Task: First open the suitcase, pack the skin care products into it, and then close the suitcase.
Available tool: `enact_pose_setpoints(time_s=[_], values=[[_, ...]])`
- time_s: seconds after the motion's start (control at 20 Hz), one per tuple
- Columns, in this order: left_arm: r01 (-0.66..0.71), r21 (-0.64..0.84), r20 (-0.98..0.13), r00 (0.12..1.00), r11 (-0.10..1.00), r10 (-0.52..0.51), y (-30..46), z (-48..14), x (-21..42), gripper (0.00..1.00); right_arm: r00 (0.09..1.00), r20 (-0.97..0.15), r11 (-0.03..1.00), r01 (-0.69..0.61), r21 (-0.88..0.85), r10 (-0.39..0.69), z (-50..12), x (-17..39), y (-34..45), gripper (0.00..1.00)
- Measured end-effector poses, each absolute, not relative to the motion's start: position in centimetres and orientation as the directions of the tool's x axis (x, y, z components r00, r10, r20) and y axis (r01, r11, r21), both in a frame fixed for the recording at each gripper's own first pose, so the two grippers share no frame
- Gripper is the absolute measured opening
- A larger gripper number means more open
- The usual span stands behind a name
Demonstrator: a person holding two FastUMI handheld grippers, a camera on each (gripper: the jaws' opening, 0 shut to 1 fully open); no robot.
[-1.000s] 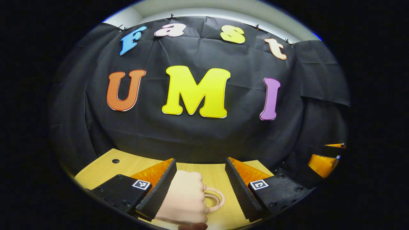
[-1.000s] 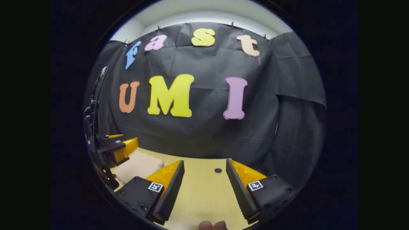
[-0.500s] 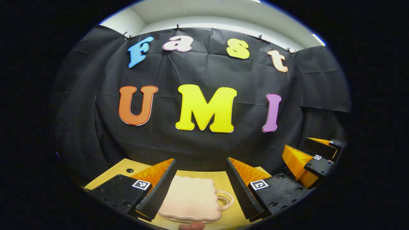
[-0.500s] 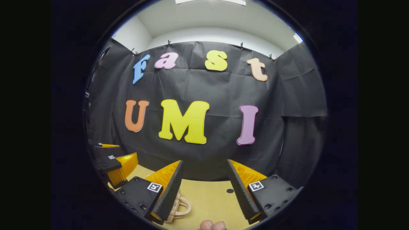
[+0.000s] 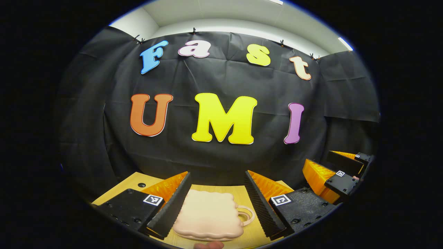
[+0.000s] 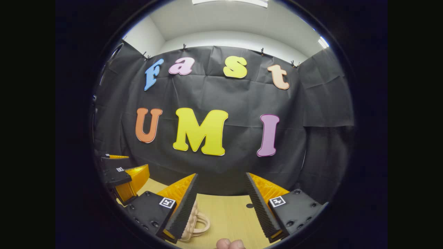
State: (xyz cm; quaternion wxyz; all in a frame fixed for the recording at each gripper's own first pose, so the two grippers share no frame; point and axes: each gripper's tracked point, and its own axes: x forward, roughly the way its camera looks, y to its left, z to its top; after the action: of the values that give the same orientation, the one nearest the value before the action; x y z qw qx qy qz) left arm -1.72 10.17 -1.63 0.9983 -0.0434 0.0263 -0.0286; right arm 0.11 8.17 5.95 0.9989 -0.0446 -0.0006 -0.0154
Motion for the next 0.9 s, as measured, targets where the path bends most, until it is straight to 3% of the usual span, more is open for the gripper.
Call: enact_pose_setpoints(time_s=[0.9], values=[[0.026,-0.091,-0.072,0.997,0.995,-0.033,10.95,-2.28,-1.94,0.97,0.999,0.000,0.994,0.035,-0.108,-0.036,5.74,-0.03,7.86,0.80]])
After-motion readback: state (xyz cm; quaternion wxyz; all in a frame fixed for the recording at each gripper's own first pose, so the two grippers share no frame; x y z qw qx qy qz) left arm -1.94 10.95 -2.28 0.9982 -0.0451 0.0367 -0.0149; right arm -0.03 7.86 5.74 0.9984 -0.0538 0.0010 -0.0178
